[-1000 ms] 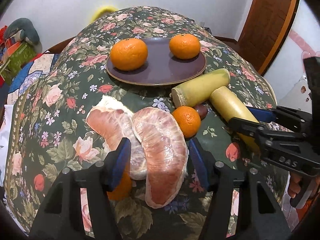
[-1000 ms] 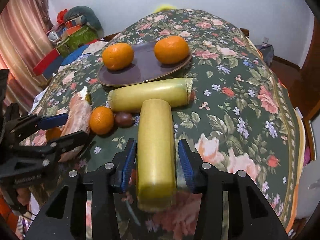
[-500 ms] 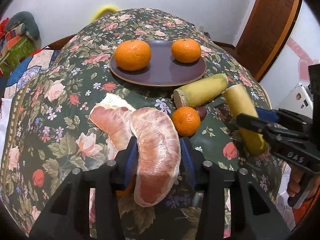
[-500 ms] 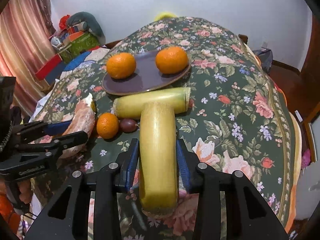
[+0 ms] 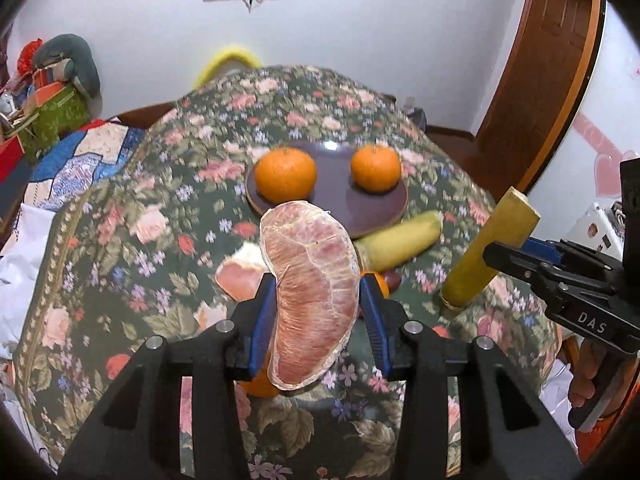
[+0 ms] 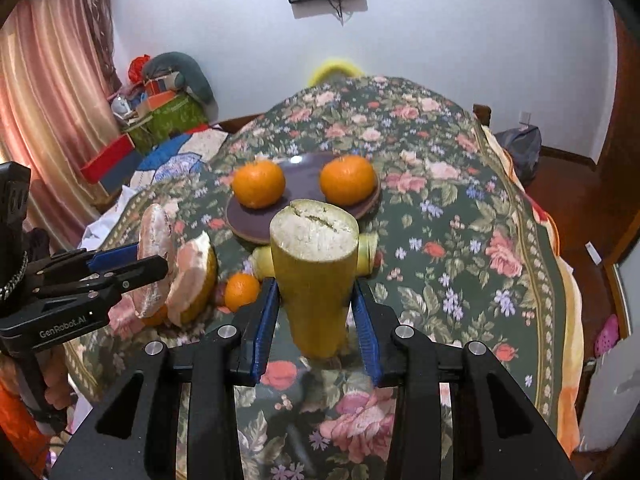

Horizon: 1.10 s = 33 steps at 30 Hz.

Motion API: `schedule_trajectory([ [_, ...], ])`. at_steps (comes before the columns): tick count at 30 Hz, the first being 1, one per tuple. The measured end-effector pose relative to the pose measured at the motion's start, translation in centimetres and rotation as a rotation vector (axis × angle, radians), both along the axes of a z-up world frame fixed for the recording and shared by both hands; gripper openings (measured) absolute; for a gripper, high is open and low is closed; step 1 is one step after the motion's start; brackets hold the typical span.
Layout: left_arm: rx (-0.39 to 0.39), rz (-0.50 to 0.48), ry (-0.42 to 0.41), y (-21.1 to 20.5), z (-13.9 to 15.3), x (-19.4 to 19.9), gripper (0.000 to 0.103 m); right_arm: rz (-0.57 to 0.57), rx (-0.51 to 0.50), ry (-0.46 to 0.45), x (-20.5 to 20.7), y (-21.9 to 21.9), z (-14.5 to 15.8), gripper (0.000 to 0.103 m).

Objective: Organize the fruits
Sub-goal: 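Lift the yellow cylinder upright with the right tool while the left tool grasps the pomelo segment, then stand the cylinder on the plate between oranges while the left tool lays the pomelo segment there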

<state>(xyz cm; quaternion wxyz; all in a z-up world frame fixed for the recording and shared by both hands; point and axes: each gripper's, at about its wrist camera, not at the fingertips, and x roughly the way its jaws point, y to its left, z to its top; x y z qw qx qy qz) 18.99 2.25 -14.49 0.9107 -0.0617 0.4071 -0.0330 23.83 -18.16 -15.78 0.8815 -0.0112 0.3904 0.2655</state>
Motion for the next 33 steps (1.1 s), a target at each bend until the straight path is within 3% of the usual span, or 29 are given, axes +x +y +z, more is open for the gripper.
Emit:
schedule_trajectory([
  [17,-0.032,0.026,-0.109,1.5,3.3,3.7,0.041,0.016,0.022,-0.079,3.7,2.0,2.6,0.034],
  [33,-0.056,0.031,-0.103,2.5,1.6,8.2,0.041,0.066,-0.004,-0.053,7.6,5.5,0.4,0.034],
])
